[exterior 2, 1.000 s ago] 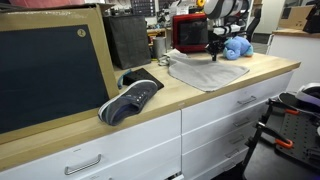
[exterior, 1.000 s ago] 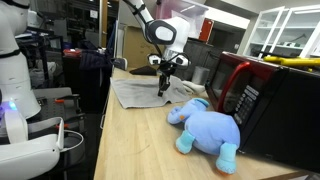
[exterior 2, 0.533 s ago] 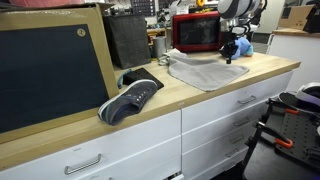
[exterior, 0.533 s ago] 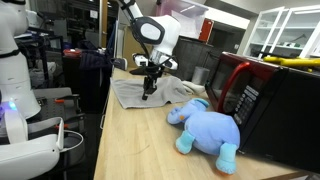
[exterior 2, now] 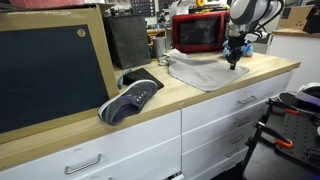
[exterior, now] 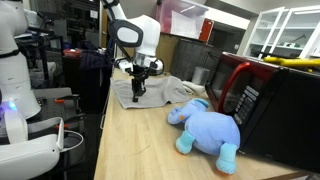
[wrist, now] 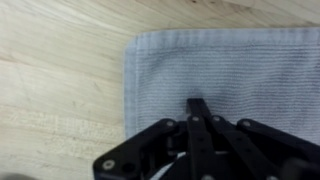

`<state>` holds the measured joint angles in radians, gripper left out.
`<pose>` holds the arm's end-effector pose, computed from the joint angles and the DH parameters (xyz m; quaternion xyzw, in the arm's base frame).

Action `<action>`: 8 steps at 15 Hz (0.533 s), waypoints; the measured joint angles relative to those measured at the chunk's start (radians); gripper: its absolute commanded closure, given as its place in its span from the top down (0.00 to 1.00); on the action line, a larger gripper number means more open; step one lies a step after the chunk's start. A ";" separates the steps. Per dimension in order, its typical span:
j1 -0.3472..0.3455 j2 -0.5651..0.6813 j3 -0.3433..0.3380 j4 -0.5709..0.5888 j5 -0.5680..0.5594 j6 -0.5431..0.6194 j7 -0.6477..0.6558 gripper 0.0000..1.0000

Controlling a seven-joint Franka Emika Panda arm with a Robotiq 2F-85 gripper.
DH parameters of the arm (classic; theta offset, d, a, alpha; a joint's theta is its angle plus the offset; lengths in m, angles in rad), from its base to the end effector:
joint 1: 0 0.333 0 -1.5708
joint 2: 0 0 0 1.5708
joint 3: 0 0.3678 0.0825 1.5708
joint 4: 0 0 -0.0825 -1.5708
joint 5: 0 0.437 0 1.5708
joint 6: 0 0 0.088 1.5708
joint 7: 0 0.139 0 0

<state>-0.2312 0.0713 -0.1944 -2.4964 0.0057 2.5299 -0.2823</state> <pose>0.4530 -0.2066 0.2302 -0.9971 0.0738 0.0189 0.0014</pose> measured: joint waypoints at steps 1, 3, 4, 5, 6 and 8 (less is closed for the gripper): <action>0.000 -0.010 -0.001 -0.019 -0.001 0.028 -0.017 0.00; 0.000 -0.020 -0.005 -0.039 -0.025 0.060 -0.028 0.00; 0.000 -0.021 -0.011 -0.039 -0.052 0.061 -0.027 0.00; -0.003 -0.021 -0.021 -0.039 -0.084 0.061 -0.026 0.00; -0.007 -0.021 -0.032 -0.039 -0.117 0.061 -0.025 0.00; -0.017 -0.021 -0.056 -0.037 -0.181 0.054 -0.022 0.00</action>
<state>-0.2480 0.0500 -0.2499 -2.5331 -0.1750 2.5839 -0.3045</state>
